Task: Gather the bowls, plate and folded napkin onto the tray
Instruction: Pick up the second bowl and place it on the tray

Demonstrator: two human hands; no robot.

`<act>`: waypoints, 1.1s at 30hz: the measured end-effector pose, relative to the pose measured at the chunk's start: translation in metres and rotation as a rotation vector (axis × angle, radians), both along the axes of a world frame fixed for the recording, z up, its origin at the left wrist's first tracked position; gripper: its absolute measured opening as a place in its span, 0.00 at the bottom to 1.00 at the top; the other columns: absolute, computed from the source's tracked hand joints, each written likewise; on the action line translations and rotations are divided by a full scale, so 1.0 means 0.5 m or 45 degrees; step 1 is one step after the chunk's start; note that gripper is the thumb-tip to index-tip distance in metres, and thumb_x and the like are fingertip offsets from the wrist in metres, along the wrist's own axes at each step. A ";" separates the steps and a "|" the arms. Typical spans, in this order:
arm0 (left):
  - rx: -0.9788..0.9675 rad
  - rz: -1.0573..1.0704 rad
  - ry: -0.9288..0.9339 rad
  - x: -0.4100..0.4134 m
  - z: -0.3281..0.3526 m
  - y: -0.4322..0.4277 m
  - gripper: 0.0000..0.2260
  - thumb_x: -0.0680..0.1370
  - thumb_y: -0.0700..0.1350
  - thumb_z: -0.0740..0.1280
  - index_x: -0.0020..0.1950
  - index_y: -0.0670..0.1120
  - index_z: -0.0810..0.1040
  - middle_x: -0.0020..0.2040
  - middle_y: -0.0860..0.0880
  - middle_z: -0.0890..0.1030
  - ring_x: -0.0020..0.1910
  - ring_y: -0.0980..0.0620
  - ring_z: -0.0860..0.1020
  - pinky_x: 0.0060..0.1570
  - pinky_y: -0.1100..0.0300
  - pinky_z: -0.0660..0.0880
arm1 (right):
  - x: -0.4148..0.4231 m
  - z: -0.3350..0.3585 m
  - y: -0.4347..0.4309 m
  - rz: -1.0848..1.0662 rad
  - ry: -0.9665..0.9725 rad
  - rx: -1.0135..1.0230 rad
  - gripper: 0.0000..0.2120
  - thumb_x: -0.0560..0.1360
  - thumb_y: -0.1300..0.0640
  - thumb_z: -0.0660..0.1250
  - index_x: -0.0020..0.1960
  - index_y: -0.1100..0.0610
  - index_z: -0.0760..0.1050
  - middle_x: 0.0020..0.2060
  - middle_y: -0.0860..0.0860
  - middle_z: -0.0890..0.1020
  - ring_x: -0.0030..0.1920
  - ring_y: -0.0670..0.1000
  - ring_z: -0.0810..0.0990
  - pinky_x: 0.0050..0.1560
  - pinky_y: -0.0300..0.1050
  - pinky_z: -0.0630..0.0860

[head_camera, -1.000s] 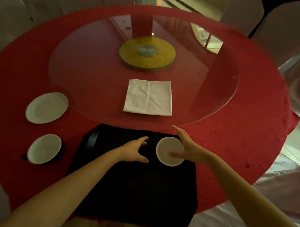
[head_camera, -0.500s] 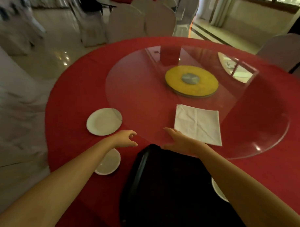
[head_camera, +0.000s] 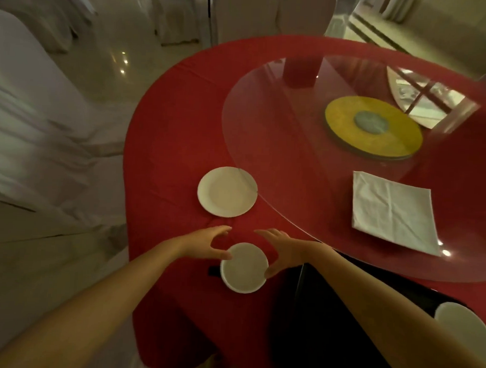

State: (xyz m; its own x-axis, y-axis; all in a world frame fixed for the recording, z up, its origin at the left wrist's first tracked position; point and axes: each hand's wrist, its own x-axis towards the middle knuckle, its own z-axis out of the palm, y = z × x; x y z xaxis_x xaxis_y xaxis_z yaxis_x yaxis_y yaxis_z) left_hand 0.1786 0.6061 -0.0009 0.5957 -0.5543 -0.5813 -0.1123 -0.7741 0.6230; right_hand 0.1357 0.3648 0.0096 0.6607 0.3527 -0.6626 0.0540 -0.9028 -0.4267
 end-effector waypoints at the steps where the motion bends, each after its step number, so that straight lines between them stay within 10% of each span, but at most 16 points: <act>1: -0.010 -0.029 0.013 -0.006 -0.008 0.004 0.42 0.68 0.60 0.70 0.75 0.52 0.53 0.75 0.50 0.63 0.71 0.54 0.63 0.66 0.62 0.63 | -0.005 -0.006 0.009 0.012 0.018 -0.005 0.55 0.63 0.45 0.77 0.75 0.45 0.41 0.76 0.51 0.48 0.75 0.60 0.46 0.69 0.68 0.55; 19: -0.365 -0.144 -0.003 -0.065 -0.091 0.003 0.50 0.61 0.50 0.79 0.74 0.56 0.50 0.73 0.56 0.62 0.70 0.59 0.63 0.68 0.58 0.65 | -0.080 -0.063 0.030 -0.258 0.031 0.240 0.59 0.61 0.50 0.78 0.73 0.40 0.36 0.73 0.46 0.50 0.72 0.55 0.58 0.69 0.57 0.65; 33: -0.469 -0.213 -0.063 -0.097 -0.011 -0.115 0.44 0.60 0.51 0.79 0.67 0.67 0.56 0.62 0.71 0.67 0.62 0.72 0.67 0.52 0.77 0.70 | -0.202 0.013 -0.076 -0.628 -0.198 0.494 0.49 0.62 0.53 0.78 0.72 0.44 0.51 0.70 0.47 0.61 0.69 0.47 0.62 0.69 0.52 0.66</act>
State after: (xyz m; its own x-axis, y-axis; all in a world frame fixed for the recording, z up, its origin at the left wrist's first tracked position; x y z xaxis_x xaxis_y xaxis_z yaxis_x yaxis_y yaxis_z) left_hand 0.1303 0.5487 -0.0065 0.5020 -0.8116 -0.2987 -0.2544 -0.4687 0.8460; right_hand 0.0345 0.3268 0.0162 0.8844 0.1782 -0.4314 -0.2401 -0.6190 -0.7478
